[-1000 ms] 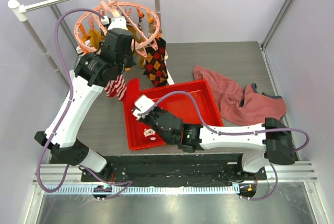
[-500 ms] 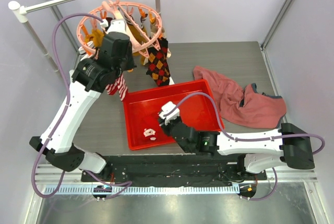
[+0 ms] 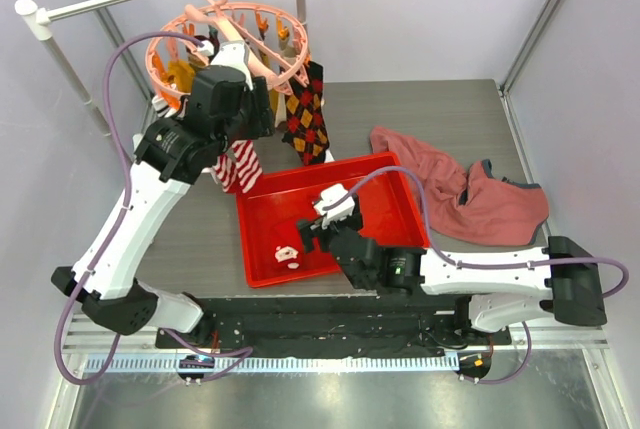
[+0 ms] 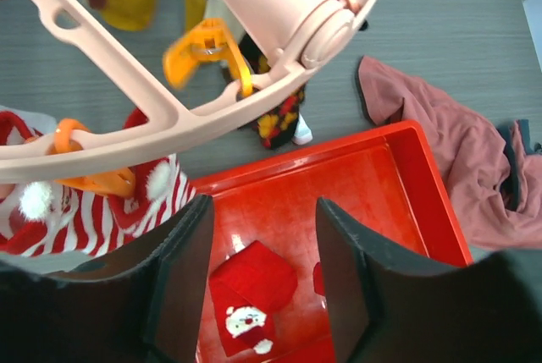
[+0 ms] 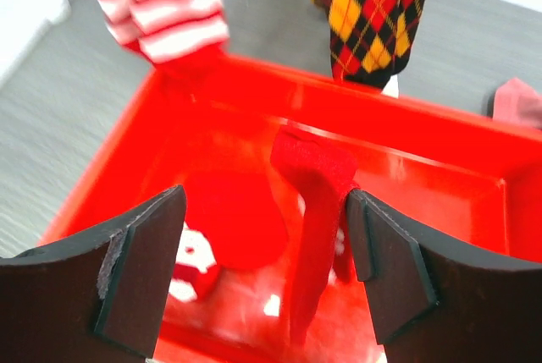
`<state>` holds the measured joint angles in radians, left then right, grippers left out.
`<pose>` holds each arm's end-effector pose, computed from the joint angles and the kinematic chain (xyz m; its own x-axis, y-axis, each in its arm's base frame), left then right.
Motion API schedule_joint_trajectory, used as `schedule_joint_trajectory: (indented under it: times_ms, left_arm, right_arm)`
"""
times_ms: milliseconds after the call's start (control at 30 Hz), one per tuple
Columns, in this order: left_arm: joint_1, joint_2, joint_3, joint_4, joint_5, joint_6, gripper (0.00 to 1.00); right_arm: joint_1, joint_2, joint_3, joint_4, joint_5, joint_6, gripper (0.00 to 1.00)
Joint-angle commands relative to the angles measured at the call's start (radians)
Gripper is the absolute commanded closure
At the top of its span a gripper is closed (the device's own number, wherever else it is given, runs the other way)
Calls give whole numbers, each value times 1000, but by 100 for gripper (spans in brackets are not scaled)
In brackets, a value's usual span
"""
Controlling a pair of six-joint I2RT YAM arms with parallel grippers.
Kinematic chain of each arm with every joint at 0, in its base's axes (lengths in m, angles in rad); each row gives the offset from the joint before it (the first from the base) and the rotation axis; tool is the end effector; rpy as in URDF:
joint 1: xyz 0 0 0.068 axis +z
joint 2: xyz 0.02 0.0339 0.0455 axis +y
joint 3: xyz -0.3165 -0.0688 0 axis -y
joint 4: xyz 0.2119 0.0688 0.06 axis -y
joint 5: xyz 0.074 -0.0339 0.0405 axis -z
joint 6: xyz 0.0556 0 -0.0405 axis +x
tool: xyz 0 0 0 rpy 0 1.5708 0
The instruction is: Remove the socks clipped to the hanger
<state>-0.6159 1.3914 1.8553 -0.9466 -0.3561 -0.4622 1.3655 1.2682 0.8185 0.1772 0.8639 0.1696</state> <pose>0.2054 -0.1216 0.5149 -0.4682 -0.1807 -0.8650 0.0901 0.9640 -0.2501 0.0921 0.2348 0.3479 -0.1362 -0.1163 -0.9838 -0.4703 0.8816 -0.0392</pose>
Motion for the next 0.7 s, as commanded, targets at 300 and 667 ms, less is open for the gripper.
schedule_joint_trajectory:
  times_ms: [300,667]
  left_arm:
    - [-2,-153,-84,68,34,54,34]
    - [-1,-318,-379,212,-179,92,25]
  right_arm:
    - [-20,2,189,-324,78,286,21]
    - [-124,68,289,-614,-244,353,16]
